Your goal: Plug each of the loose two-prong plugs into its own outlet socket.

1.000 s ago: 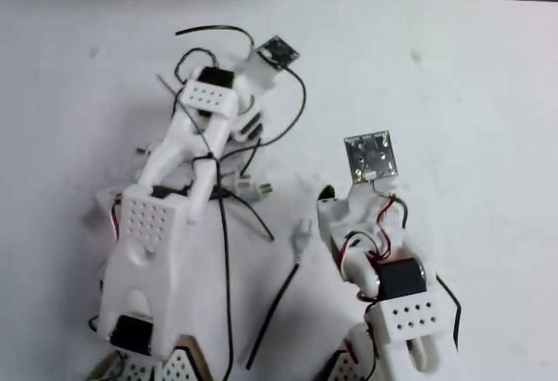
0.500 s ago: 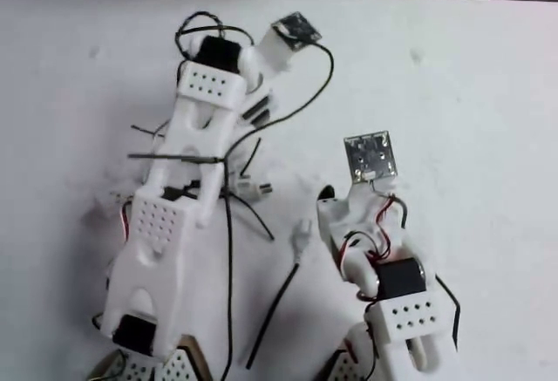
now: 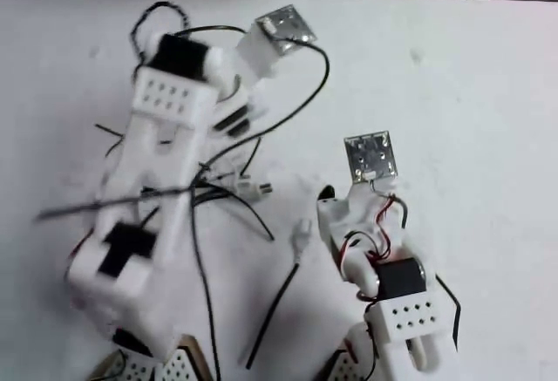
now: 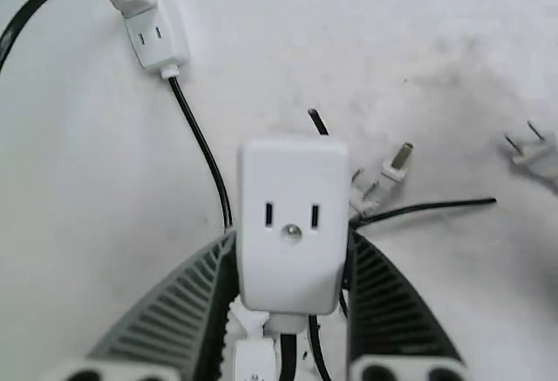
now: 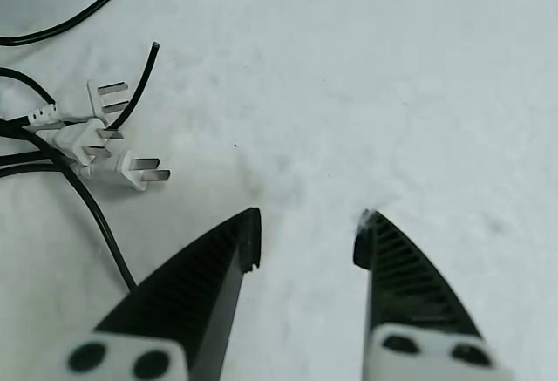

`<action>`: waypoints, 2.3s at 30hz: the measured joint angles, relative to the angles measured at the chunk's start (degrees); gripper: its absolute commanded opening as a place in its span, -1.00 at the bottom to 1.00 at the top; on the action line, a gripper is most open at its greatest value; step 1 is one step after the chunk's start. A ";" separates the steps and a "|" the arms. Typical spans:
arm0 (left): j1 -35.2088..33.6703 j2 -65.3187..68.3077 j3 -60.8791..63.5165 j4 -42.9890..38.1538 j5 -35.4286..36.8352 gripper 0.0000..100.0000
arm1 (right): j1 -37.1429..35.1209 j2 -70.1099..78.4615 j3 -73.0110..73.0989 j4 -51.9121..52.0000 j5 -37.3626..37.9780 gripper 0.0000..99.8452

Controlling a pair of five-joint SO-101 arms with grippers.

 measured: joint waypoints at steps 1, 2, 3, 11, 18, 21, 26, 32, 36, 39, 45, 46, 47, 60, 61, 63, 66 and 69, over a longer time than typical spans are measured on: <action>0.00 -3.87 3.78 0.00 -0.70 -0.96 | 0.00 0.00 0.00 0.00 0.00 -0.65; 0.00 -7.74 7.65 0.00 -1.32 -0.96 | 0.00 0.00 0.00 0.00 0.00 -0.65; 0.00 -11.52 11.43 0.00 -1.67 -0.96 | 0.00 0.00 0.00 0.00 0.00 -0.65; 0.00 -38.59 44.13 -9.05 -2.81 -0.95 | 0.00 0.00 0.00 0.00 0.00 -0.65; 0.00 -58.46 68.66 -20.22 -6.95 -0.57 | 0.00 0.00 0.00 0.00 0.00 -0.65; -2.20 -66.73 72.53 -21.98 -6.59 -0.46 | 0.00 0.00 0.00 0.00 0.00 -0.65; -6.59 -79.56 74.81 -23.30 -4.75 -0.46 | 0.00 0.00 0.00 0.00 0.00 -0.65; -7.12 -82.11 85.27 -25.05 -4.75 -0.47 | 0.00 0.00 0.26 0.00 0.00 -0.65; -7.56 -82.11 92.57 -29.63 -4.75 -0.47 | 0.00 0.00 0.35 0.00 0.00 -0.65; -9.85 -82.11 97.05 -34.90 -4.75 -0.47 | -0.09 0.00 0.35 0.00 0.00 -0.65; -12.40 -82.11 106.73 -47.03 -4.75 -0.47 | -1.67 0.00 1.23 0.00 0.00 -0.65; -12.57 -82.11 107.78 -48.26 -4.75 -0.47 | -1.85 0.00 1.58 0.00 0.00 -0.65; -12.57 -82.11 108.48 -49.14 -4.75 -0.47 | -1.93 0.00 1.76 0.00 0.00 -0.65; -11.87 -66.64 101.89 -50.46 -5.98 -0.47 | -2.11 0.00 1.76 0.00 0.00 -0.65; -11.78 -62.68 99.78 -50.46 -5.98 -0.46 | -2.11 0.00 1.76 0.00 0.00 -0.65; -11.78 -54.95 95.74 -50.46 -5.98 -0.46 | -2.11 0.00 1.76 0.00 0.00 -0.65; -11.78 -43.52 90.29 -50.64 -5.98 -0.46 | -2.11 0.00 1.76 0.00 0.00 -0.65; -11.78 -34.37 85.89 -50.81 -5.98 -0.47 | -2.11 0.00 1.76 0.00 0.00 -0.65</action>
